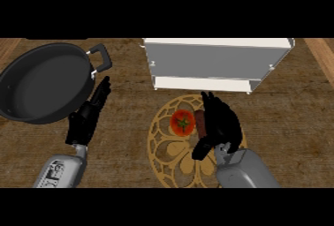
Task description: Pick the sweet potato from the placemat and place it in the tiered shelf
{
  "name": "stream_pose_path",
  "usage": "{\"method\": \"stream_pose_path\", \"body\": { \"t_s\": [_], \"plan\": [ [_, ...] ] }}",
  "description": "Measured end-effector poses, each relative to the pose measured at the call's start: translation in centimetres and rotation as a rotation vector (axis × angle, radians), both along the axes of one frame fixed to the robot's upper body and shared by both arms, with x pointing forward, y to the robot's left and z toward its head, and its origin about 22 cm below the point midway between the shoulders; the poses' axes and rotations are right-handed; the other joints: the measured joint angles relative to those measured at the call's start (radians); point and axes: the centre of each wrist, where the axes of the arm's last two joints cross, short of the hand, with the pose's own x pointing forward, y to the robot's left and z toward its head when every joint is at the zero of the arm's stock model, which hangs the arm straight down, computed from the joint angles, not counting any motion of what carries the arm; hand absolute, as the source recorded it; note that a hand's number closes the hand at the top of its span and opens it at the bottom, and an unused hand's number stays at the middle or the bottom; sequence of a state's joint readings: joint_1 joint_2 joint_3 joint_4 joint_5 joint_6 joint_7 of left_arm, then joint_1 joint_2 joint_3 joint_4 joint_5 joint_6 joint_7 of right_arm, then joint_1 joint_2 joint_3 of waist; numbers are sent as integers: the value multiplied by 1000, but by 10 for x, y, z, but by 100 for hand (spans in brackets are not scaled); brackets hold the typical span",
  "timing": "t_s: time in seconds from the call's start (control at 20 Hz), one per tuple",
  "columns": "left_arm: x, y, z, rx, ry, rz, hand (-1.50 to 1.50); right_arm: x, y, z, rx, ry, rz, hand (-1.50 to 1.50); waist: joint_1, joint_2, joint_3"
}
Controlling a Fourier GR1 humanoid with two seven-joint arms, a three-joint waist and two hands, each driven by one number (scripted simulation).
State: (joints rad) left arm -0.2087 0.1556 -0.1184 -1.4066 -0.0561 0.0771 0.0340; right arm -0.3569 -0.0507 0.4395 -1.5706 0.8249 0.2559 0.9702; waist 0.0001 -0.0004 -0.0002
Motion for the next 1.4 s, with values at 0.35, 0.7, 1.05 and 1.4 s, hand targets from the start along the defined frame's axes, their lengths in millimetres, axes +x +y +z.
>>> {"method": "stream_pose_path", "body": {
  "t_s": [0.35, 0.7, 1.05, 1.4],
  "plan": [
    [-4, 3, 0, -7, -7, 2, 0, -5, -4, -11, -28, 45, 30, 150, 1, -1, 0],
    [-1, 4, 1, -3, -13, 3, 0, -7, 0, -16, -102, 7, 81, 150, 0, -3, -1],
    [-6, 2, 4, -10, -14, -18, 0, -21, 43, -12, -54, -49, 92, 150, 17, 1, 0],
    [3, -11, 6, -5, -15, -57, 0, -43, 91, -1, 56, -181, 150, 150, 62, 4, 0]
  ]
}}
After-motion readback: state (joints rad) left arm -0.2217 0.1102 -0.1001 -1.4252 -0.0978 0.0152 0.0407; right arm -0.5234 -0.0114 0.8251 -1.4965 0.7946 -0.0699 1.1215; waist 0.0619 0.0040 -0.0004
